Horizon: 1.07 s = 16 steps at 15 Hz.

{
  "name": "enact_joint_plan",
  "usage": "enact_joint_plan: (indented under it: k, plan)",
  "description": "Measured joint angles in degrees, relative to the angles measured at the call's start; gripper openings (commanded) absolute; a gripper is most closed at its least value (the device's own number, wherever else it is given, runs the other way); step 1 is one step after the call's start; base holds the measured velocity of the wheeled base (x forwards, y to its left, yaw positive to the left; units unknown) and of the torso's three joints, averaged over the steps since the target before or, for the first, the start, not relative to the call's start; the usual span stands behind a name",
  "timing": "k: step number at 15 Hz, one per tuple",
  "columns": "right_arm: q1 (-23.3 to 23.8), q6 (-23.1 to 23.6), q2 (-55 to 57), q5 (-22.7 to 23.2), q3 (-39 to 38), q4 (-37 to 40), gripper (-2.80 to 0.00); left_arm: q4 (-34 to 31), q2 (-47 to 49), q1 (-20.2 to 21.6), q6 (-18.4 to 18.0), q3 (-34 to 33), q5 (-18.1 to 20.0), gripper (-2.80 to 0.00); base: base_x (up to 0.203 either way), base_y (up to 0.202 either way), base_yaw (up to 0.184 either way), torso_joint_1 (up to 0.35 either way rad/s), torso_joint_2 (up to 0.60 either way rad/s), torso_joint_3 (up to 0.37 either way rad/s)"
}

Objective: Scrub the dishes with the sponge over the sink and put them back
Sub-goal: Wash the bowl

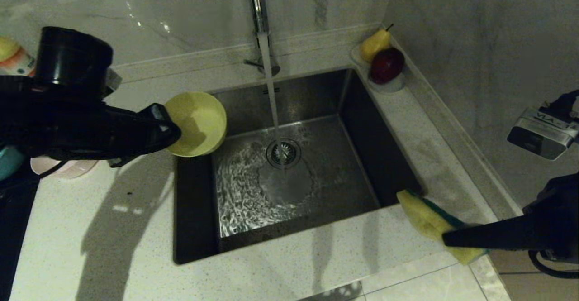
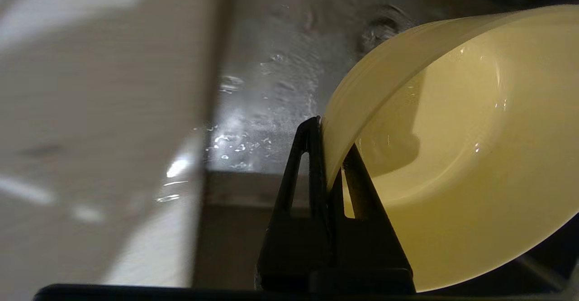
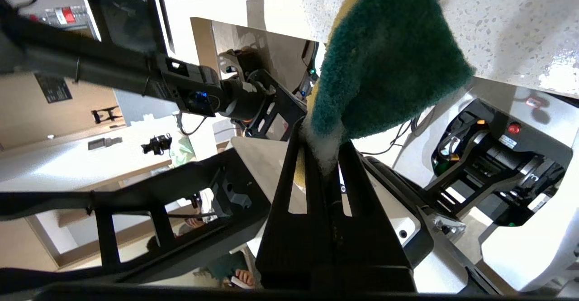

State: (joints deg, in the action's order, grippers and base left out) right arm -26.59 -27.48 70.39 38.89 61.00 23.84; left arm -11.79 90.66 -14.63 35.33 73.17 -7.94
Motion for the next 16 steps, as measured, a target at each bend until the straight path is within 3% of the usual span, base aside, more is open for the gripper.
enact_joint_plan:
  k: [4,7,16]
  plan:
    - [-0.28,0.04,-0.87,0.11,-0.27,0.02,-2.8,0.99,7.08,-7.96,1.16,3.98,-1.92,-2.8,0.0,0.0,0.0,0.0,0.0,0.0]
    - [-0.28,0.04,-1.31,0.1,-0.5,0.02,-2.8,1.07,11.95,-11.12,2.08,6.12,-4.11,-2.8,0.0,0.0,0.0,0.0,0.0,0.0]
    - [-0.28,0.8,-1.47,0.09,-0.63,0.02,-2.8,2.98,19.45,-13.57,2.95,10.27,-5.86,-2.8,0.0,0.0,0.0,0.0,0.0,0.0]
